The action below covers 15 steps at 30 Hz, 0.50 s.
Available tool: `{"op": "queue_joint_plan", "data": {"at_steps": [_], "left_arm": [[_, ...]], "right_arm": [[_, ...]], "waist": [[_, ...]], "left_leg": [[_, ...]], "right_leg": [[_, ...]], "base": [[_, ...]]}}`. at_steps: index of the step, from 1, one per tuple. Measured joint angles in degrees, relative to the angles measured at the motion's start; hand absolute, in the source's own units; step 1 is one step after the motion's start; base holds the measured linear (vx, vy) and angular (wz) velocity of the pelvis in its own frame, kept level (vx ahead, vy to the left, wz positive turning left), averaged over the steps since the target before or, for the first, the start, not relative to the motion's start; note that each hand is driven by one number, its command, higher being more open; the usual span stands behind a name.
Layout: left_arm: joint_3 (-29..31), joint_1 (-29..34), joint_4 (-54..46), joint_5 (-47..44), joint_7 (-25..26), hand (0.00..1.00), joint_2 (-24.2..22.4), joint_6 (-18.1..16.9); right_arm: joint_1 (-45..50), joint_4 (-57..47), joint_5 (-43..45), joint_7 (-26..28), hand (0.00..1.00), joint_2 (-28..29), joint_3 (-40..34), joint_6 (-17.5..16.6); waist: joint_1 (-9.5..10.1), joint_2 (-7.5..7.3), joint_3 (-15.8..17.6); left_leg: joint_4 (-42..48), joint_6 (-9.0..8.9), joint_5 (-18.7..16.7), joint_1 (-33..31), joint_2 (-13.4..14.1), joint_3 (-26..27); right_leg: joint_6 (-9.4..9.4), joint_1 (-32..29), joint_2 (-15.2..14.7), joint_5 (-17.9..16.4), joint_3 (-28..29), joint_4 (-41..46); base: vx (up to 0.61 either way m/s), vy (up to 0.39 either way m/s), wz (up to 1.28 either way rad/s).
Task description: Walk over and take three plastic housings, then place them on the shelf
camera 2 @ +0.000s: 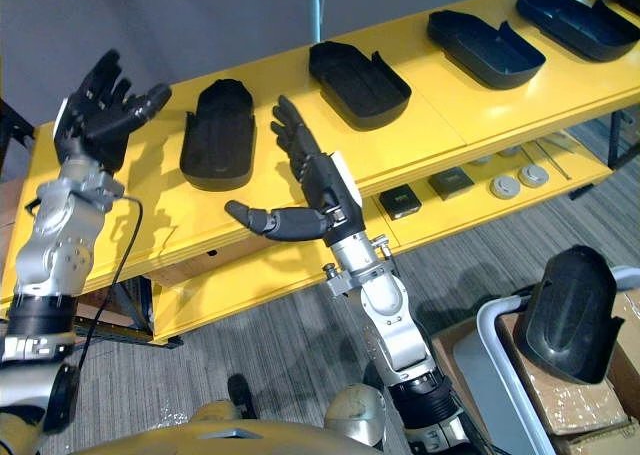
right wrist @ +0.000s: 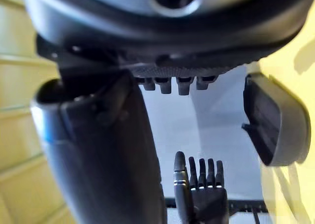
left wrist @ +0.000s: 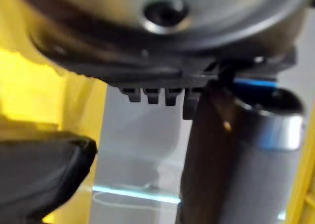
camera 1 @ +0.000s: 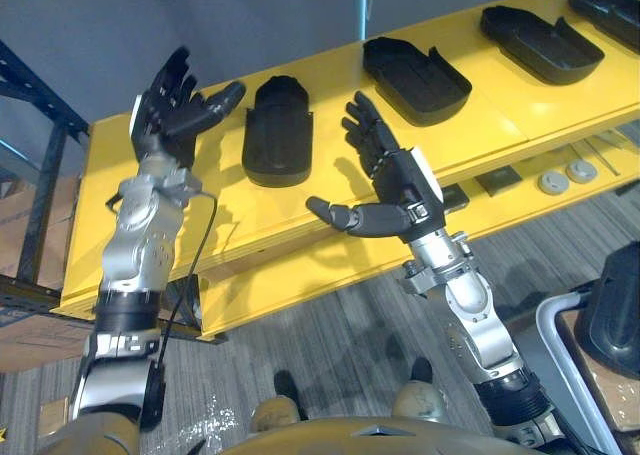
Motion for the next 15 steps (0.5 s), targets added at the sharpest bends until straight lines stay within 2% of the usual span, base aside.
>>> {"op": "queue_joint_plan", "data": {"at_steps": [2,3,6,9,15], "left_arm": [[1.3,6.0,-3.5,1.6,0.1,1.00,-3.7,-2.6],[1.4,6.4,-3.8,1.8,0.1,1.00,-4.0,-2.8],[1.4,18.1,-13.5,7.9,1.7,1.00,-12.1,-8.3],[0.2,24.3,-18.8,12.6,3.3,1.00,-16.4,-10.7],[-3.4,33.5,-22.1,13.9,2.3,1.00,-21.2,-12.3]], "right_arm": [[-0.3,0.6,0.4,1.0,1.00,0.2,0.8,0.3],[-0.3,0.6,0.4,1.0,1.00,0.2,0.9,0.3],[-3.6,7.4,0.3,0.3,1.00,2.0,3.5,2.7],[-7.1,12.2,0.3,-1.6,1.00,4.7,4.2,4.8],[-13.4,16.7,-0.3,-4.8,1.00,8.7,5.8,5.2]], "waist": [[1.72,-0.15,-0.1],[1.89,-0.16,-0.1],[4.93,-1.03,-1.6],[7.02,-1.15,-2.0],[9.59,-0.96,-2.1]], "left_leg": [[-0.2,-0.07,0.3,-0.1,0.0,-1.4],[-0.2,-0.08,0.3,-0.1,0.0,-1.4],[-1.1,-0.09,1.1,-0.8,-0.4,-4.4],[-1.1,0.10,1.6,-1.5,-0.8,-6.5],[-1.7,0.27,2.4,-1.9,-1.7,-9.3]], "right_leg": [[-0.06,1.0,0.0,-0.1,-1.5,-0.2],[-0.06,1.1,0.0,-0.1,-1.5,-0.3],[-0.33,2.8,0.0,-0.3,-4.8,-0.9],[-0.28,3.7,-0.2,-0.5,-6.9,-0.9],[-0.13,5.2,-0.8,-1.3,-10.1,-0.6]], "base": [[0.00,-0.003,0.26],[0.00,-0.001,0.31],[0.01,0.002,0.42],[-0.01,0.007,0.37],[-0.04,0.012,0.28]]}}
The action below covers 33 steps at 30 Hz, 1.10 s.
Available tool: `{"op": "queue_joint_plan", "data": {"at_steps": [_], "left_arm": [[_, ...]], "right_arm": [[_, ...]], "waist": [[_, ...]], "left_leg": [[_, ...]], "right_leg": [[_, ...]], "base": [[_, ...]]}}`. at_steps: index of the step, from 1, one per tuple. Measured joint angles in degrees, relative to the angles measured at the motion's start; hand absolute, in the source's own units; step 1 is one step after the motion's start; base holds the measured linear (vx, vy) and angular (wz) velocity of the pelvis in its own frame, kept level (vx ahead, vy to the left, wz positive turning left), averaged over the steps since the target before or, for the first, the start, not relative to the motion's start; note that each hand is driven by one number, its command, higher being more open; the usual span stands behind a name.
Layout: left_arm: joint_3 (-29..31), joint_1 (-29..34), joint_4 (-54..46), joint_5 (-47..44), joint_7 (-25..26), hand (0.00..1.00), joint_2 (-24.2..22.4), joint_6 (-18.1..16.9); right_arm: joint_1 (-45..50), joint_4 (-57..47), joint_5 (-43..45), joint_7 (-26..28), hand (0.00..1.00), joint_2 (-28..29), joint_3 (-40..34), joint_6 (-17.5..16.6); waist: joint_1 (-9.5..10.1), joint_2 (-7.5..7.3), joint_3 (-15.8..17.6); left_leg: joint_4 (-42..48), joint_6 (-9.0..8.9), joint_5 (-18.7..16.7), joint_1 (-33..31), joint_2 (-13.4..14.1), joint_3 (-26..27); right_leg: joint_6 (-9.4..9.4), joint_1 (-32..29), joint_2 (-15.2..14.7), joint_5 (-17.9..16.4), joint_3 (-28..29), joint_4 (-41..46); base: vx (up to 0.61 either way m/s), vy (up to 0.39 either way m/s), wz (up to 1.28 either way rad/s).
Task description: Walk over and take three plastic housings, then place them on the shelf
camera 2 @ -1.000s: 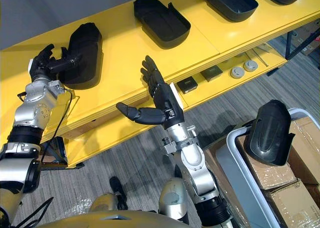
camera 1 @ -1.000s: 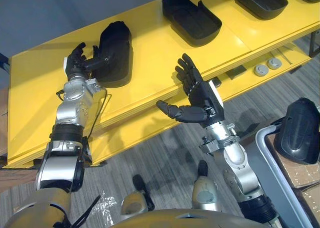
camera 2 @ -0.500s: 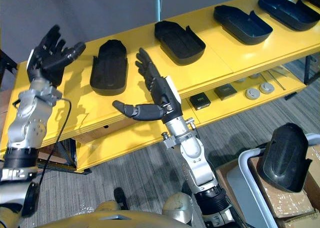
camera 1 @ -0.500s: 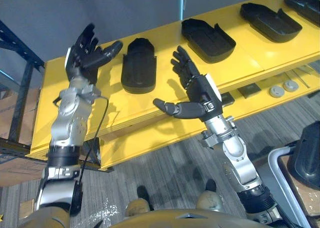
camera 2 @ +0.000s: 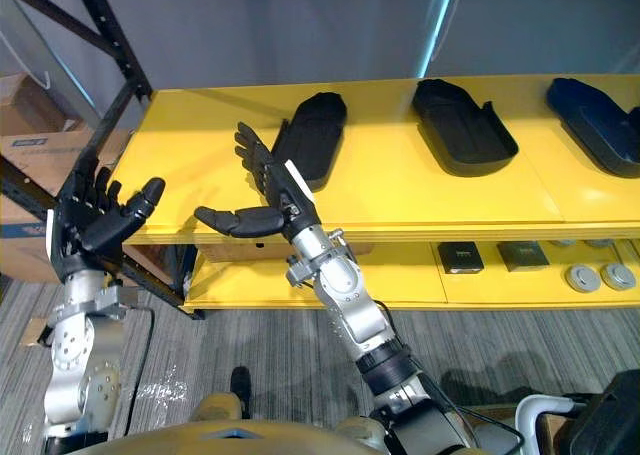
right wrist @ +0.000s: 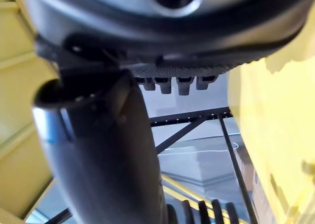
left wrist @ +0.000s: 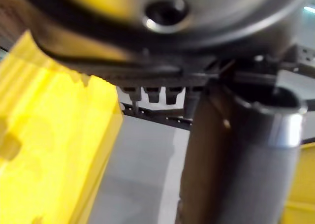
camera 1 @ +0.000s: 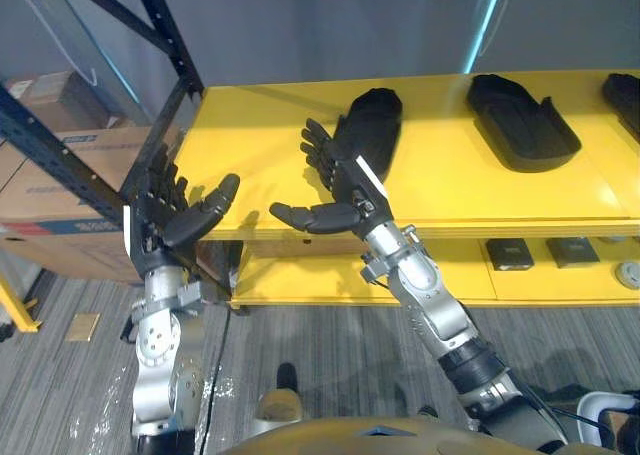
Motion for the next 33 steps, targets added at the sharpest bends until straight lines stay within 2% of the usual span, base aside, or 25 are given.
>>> {"op": "queue_joint_plan", "data": {"at_steps": [4,9,14,20,23,28,33], "left_arm": [[-1.4,3.5,0.0,-1.0,-1.3,1.00,-1.1,-0.5],[-2.2,5.9,-2.1,-2.4,-2.2,1.00,-1.6,-1.8],[-2.7,6.3,-2.2,-4.2,-3.4,1.00,-2.0,-3.8],[-5.8,7.2,-2.2,-4.3,-3.7,1.00,-2.7,-4.2],[-7.7,7.1,-2.2,-4.5,-3.7,1.00,-2.7,-4.8],[-10.0,7.0,-2.0,-4.5,-3.6,1.00,-2.7,-5.0],[-10.7,6.7,-2.0,-4.5,-3.3,1.00,-2.6,-5.0]], "right_arm": [[-5.7,3.9,0.1,-2.1,1.00,2.1,1.4,0.3],[-11.0,13.5,0.1,-8.7,1.00,6.1,1.3,2.0],[-13.5,22.7,1.3,-16.7,1.00,7.7,1.0,6.6],[-17.0,27.8,1.1,-25.0,1.00,8.0,-1.6,7.5],[-18.8,27.7,0.8,-30.7,1.00,9.2,-4.5,7.4],[-18.0,27.6,-3.4,-35.2,1.00,9.3,-4.3,7.3],[-17.4,25.5,-4.6,-37.0,1.00,9.4,-4.3,7.3]], "waist": [[1.42,0.15,-0.1],[3.29,0.91,-0.1],[4.98,2.96,0.0],[5.16,3.20,0.1],[5.05,4.02,0.6],[4.77,4.43,1.0],[4.51,4.62,1.9]], "left_leg": [[-1.1,-0.30,0.7,0.0,-0.2,-2.0],[-1.5,-0.32,1.4,-0.4,-0.5,-4.2],[-1.6,-0.29,1.9,-1.4,-1.2,-5.4],[-1.3,0.38,2.4,-2.1,-1.5,-5.5],[-1.3,0.38,2.4,-2.1,-1.4,-5.1],[-1.3,0.27,2.2,-2.1,-1.2,-4.5],[-1.2,0.31,1.9,-2.1,-1.3,-3.6]], "right_leg": [[-0.04,0.8,-0.1,-0.7,-2.2,1.0],[0.20,1.1,-0.6,-2.1,-4.3,3.1],[0.58,0.5,-1.7,-3.1,-5.5,5.0],[0.63,-0.3,-2.1,-3.2,-5.5,5.5],[0.54,-1.0,-2.3,-3.6,-4.8,6.4],[0.58,-2.2,-2.7,-4.6,-4.0,8.0],[0.49,-3.4,-3.0,-4.8,-2.8,8.9]], "base": [[-0.04,0.000,0.27],[-0.03,-0.007,0.23],[-0.04,0.002,0.16],[-0.01,-0.002,0.00],[-0.04,-0.016,-0.07],[-0.05,-0.016,-0.07],[-0.03,-0.010,-0.09]]}}
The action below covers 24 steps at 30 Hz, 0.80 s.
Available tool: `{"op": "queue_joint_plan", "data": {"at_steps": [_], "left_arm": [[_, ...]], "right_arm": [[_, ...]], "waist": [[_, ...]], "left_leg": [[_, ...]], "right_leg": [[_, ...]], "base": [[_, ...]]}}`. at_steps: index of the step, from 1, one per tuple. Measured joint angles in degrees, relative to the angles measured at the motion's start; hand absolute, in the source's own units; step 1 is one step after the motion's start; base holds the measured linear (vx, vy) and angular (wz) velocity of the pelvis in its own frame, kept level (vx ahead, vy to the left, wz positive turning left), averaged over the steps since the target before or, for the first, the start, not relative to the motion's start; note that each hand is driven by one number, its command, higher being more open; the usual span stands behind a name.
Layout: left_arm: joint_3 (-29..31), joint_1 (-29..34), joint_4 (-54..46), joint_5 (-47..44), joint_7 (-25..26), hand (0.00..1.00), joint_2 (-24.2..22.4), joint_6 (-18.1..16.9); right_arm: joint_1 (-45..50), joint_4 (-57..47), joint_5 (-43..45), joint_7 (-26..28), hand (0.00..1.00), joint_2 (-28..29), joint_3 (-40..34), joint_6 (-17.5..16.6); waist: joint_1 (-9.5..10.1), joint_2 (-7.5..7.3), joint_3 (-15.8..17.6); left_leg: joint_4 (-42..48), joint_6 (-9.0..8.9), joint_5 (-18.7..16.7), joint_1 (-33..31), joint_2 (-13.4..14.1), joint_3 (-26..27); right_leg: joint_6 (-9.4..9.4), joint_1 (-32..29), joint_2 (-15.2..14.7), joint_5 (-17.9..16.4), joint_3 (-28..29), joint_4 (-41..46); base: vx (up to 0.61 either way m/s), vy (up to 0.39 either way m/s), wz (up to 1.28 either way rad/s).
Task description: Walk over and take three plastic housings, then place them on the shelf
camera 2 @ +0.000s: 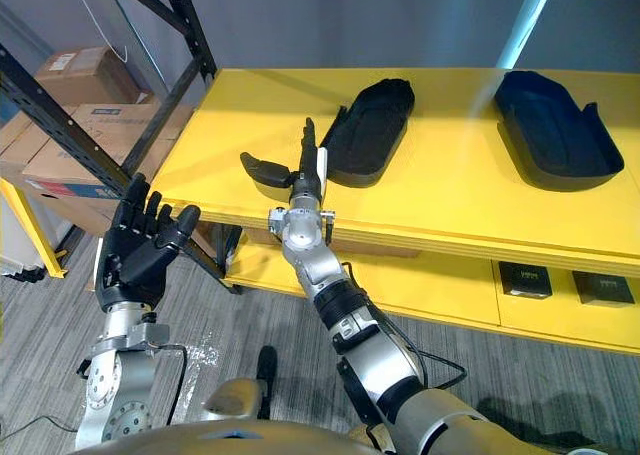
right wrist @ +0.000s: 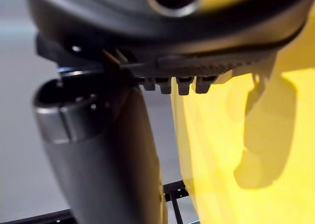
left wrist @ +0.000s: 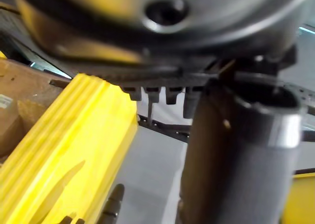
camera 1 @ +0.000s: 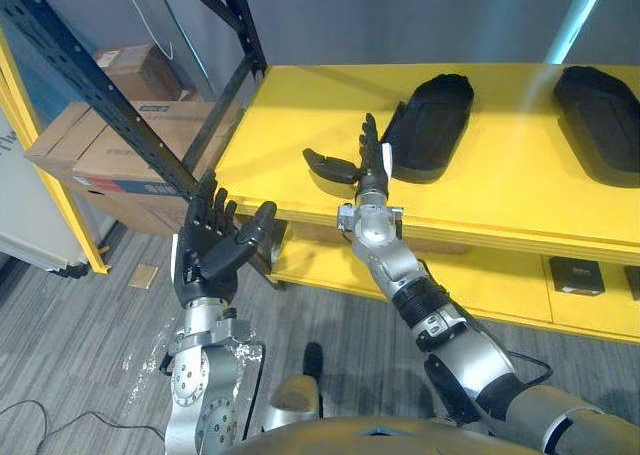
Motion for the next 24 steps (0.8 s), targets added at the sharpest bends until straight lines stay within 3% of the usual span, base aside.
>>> {"op": "queue_joint_plan", "data": {"at_steps": [16,24], "left_arm": [[-1.8,-2.7,2.8,0.2,2.7,1.00,0.6,-0.1],[-1.9,-3.8,2.8,0.2,3.7,1.00,0.7,-0.1]], "right_arm": [[4.0,-4.6,-2.1,1.4,1.00,0.0,0.0,-1.2],[4.5,-4.8,-2.1,2.3,1.00,-0.1,-0.1,-1.6]], "waist": [[-2.60,-0.76,1.6],[-2.76,-0.99,2.1]], "left_leg": [[0.1,0.25,-0.2,0.3,0.1,1.9],[0.1,0.46,-0.4,0.9,0.0,2.7]], "right_leg": [[-0.03,-1.3,-0.2,-0.1,2.0,0.4],[-0.01,-1.6,-0.5,-0.1,2.9,0.9]], "base": [[-0.02,-0.015,-0.06],[-0.04,-0.010,-0.05]]}}
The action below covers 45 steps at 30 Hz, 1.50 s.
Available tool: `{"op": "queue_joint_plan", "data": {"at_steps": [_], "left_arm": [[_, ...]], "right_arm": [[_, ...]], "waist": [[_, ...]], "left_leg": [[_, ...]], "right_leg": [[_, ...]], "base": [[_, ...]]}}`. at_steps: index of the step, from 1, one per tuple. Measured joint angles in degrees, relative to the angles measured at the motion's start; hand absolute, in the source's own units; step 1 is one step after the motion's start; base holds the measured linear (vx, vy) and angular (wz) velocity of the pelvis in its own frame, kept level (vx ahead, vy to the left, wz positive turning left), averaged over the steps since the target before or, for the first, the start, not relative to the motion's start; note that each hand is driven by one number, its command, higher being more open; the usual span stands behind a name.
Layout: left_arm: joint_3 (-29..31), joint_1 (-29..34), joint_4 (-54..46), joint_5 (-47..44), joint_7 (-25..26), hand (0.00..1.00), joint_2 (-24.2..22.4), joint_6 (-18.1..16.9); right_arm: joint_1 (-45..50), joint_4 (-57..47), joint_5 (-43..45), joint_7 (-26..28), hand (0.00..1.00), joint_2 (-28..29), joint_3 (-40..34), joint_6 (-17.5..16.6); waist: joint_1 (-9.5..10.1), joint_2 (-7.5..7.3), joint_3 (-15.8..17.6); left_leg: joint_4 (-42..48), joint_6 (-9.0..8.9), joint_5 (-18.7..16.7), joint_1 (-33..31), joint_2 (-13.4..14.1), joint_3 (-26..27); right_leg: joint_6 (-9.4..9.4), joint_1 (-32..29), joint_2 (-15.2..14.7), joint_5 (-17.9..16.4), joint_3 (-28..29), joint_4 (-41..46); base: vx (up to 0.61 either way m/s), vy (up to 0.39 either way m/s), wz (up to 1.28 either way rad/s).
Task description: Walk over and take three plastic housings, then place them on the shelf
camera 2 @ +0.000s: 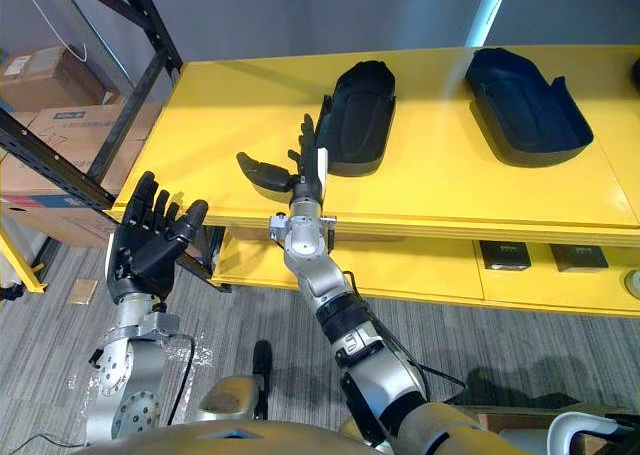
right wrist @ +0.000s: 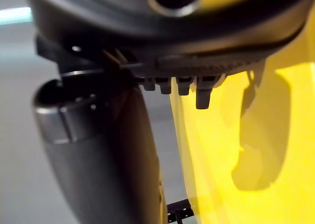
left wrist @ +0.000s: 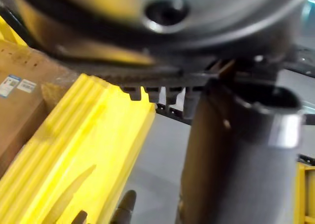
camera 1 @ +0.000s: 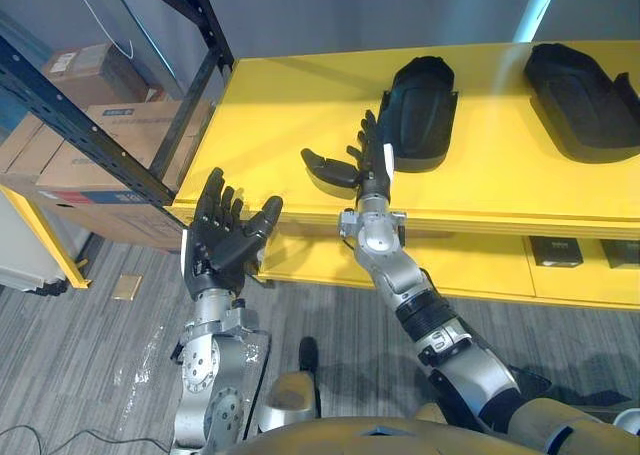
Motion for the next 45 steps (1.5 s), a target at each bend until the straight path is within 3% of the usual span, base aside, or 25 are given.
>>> {"op": "queue_joint_plan", "data": {"at_steps": [22,27,30,35,37,42,45], "left_arm": [[-2.4,-0.2,0.0,0.0,0.1,1.00,0.6,0.1],[-2.4,-0.1,0.0,0.0,0.1,1.00,0.6,0.2],[-2.3,0.1,0.0,0.0,0.0,1.00,0.7,0.2],[-0.8,0.3,0.0,0.2,-0.5,1.00,1.0,0.2],[1.6,0.6,-0.1,0.3,-0.6,1.00,1.2,0.2],[2.8,2.5,-0.7,0.3,-0.4,1.00,2.0,0.2],[2.6,2.8,-0.8,0.3,-0.4,1.00,2.0,0.2]], "right_arm": [[1.8,-1.8,-1.2,0.6,1.00,0.0,-1.2,-0.5],[3.6,-2.7,-0.4,8.0,1.00,-0.5,-1.1,-1.7],[8.3,-8.9,2.0,14.4,1.00,-1.4,0.3,-2.0],[18.5,-27.2,3.6,24.4,1.00,-7.7,3.4,-2.0],[26.0,-38.4,5.5,29.5,1.00,-9.9,1.4,-2.0],[36.9,-45.1,4.5,33.3,1.00,-12.0,-1.3,-2.1],[40.5,-45.1,4.7,35.2,1.00,-12.2,-2.1,-2.1]], "waist": [[-0.41,-0.98,0.6],[-0.70,-1.08,0.6],[-1.33,-1.37,0.5],[-2.00,-1.97,0.5],[-3.11,-3.20,-0.1],[-4.50,-5.30,-1.2],[-4.77,-5.41,-1.3]], "left_leg": [[-0.1,-0.01,0.0,0.3,0.0,0.5],[-0.4,-0.03,0.0,1.1,0.0,1.3],[-0.5,-0.10,-0.1,1.1,0.0,1.6],[-0.5,-0.31,-0.3,1.1,0.3,2.2],[-0.5,-0.34,-0.7,1.1,0.4,3.2],[-0.5,-0.74,-1.2,1.5,1.1,4.5],[-0.5,-0.91,-1.5,1.8,1.3,5.5]], "right_leg": [[0.08,-0.1,0.0,0.1,0.4,-0.2],[0.37,0.2,0.1,0.4,1.1,-0.8],[0.52,0.2,0.2,0.6,1.3,-1.0],[0.80,0.3,0.7,1.3,1.8,-2.1],[0.77,0.1,1.0,1.8,2.6,-3.2],[0.54,-0.1,1.8,2.2,3.6,-4.1],[0.53,-0.7,2.0,2.2,4.9,-4.1]], "base": [[-0.01,-0.003,0.00],[-0.01,-0.005,-0.08],[-0.01,-0.007,-0.03],[0.00,-0.017,-0.07],[-0.01,-0.011,-0.16],[0.00,-0.022,-0.15],[-0.01,-0.010,-0.18]]}}
